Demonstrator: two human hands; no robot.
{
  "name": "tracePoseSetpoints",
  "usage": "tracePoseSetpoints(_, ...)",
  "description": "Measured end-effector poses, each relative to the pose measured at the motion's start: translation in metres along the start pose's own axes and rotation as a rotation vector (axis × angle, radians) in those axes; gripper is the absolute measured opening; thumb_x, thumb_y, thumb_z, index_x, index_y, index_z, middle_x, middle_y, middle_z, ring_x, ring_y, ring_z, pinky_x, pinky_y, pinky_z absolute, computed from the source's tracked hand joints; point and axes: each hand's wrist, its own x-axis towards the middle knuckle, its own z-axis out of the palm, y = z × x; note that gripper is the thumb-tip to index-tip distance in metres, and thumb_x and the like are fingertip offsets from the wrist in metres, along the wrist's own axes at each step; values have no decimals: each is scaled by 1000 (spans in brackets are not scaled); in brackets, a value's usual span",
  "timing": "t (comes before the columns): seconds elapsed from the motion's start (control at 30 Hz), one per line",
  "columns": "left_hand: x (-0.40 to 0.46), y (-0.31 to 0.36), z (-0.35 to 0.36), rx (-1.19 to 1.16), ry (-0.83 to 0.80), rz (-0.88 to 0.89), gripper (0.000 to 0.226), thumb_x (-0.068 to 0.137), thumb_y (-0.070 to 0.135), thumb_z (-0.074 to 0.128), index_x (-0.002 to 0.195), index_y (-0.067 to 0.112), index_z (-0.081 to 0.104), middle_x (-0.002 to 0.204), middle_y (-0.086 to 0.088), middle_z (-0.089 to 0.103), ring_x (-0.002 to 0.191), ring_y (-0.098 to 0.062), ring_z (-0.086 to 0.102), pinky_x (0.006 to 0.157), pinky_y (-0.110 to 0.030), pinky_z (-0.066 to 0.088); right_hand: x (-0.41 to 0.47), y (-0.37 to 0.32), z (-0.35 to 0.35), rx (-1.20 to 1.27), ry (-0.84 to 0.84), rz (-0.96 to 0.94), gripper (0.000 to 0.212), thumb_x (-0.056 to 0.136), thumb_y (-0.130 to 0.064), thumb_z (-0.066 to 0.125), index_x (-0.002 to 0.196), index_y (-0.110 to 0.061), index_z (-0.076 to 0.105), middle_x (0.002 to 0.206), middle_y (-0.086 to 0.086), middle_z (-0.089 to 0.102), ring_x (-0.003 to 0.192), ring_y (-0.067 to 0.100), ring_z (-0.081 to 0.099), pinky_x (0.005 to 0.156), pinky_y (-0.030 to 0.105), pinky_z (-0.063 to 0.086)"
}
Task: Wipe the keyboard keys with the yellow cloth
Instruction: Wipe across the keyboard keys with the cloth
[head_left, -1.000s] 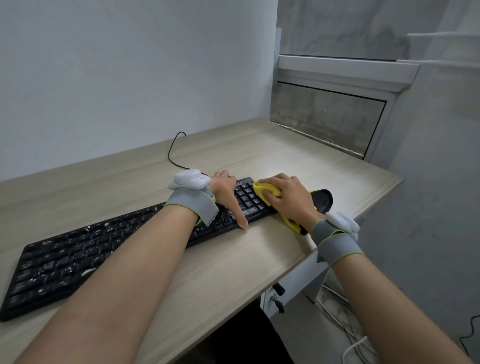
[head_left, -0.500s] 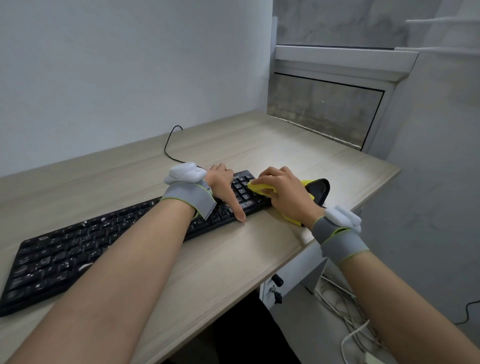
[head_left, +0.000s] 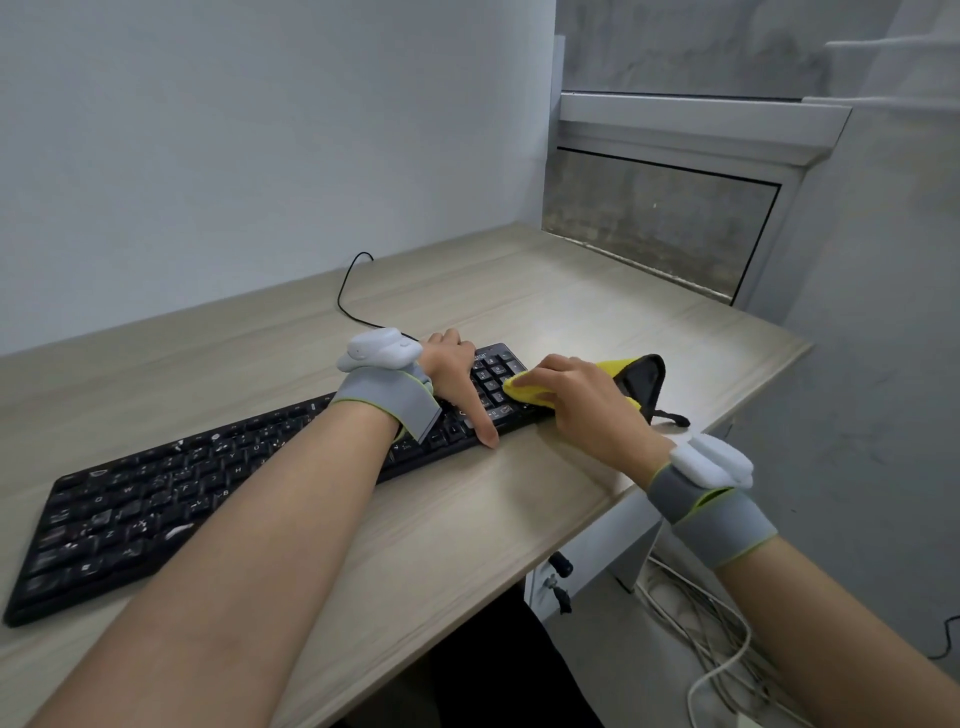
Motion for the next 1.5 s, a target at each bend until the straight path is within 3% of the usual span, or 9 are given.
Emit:
tracePoseSetpoints(0.1, 0, 1, -1, 8, -8, -1, 122, 45, 72, 78, 141, 15, 32, 130, -2, 35, 125, -21, 32, 97, -36, 34, -3, 6, -5, 21, 14, 21, 53, 70, 11, 54, 115, -15, 64, 108, 7, 64, 94, 27, 62, 71, 24, 44)
tracePoseSetpoints(0.23, 0, 0, -1, 11, -17, -4, 122, 44, 73, 77, 141, 16, 32, 128, -1, 35, 124, -21, 33, 97, -36, 34, 11, -1, -3, 27, 38, 43, 57, 73, 19, 43, 118, -10, 61, 113, 11, 62, 99, 32, 61, 83, 36, 51)
tracePoseSetpoints(0.3, 0, 0, -1, 11, -17, -5, 122, 43, 74, 77, 140, 17, 32, 126, 0, 35, 123, -20, 33, 97, -36, 35, 12, -7, 1, 1, 16, 7, 58, 72, 19, 41, 118, -11, 61, 113, 12, 61, 99, 34, 59, 81, 40, 50)
tracePoseSetpoints(0.47, 0, 0, 1, 4, -8, -10, 123, 41, 74, 77, 140, 17, 33, 124, 1, 35, 123, -20, 33, 92, -36, 35, -2, 0, -5, -62, 2, -32, 57, 68, 14, 46, 114, -15, 64, 108, 8, 63, 91, 34, 60, 67, 27, 38)
tracePoseSetpoints(0.7, -1, 2, 1, 24, -6, -12, 121, 45, 72, 77, 141, 16, 31, 128, -1, 35, 125, -21, 33, 97, -37, 35, 14, -12, 1, -38, 5, 8, 56, 73, 18, 40, 117, -9, 61, 115, 13, 60, 99, 36, 57, 81, 40, 48)
tracePoseSetpoints(0.9, -2, 2, -2, 22, -15, -9, 119, 47, 72, 77, 141, 14, 31, 130, -2, 35, 125, -22, 33, 93, -36, 34, -7, 4, -9, -18, 4, -5, 53, 70, 16, 49, 110, -14, 67, 110, 7, 64, 93, 32, 61, 69, 29, 43)
tracePoseSetpoints(1.13, -1, 2, -1, 21, -11, -11, 123, 46, 73, 77, 143, 15, 29, 130, -2, 34, 127, -21, 32, 97, -36, 34, 2, -7, -3, -40, 12, 6, 57, 69, 20, 42, 113, -10, 64, 112, 11, 62, 97, 35, 58, 75, 37, 48)
tracePoseSetpoints(1.3, -1, 2, 0, 10, -11, -9, 120, 46, 72, 77, 141, 14, 31, 128, -2, 35, 124, -21, 33, 92, -34, 33, -17, 4, -11, -43, 16, -13, 35, 79, 4, 57, 110, -11, 66, 109, 9, 64, 93, 33, 60, 73, 32, 45)
tracePoseSetpoints(1.5, -4, 2, 0, 8, 3, -10, 119, 46, 72, 77, 140, 15, 32, 128, -1, 35, 125, -21, 33, 94, -34, 32, -14, -9, -6, -42, 23, -7, 50, 73, 16, 46, 113, -9, 63, 111, 12, 63, 95, 35, 57, 76, 36, 46)
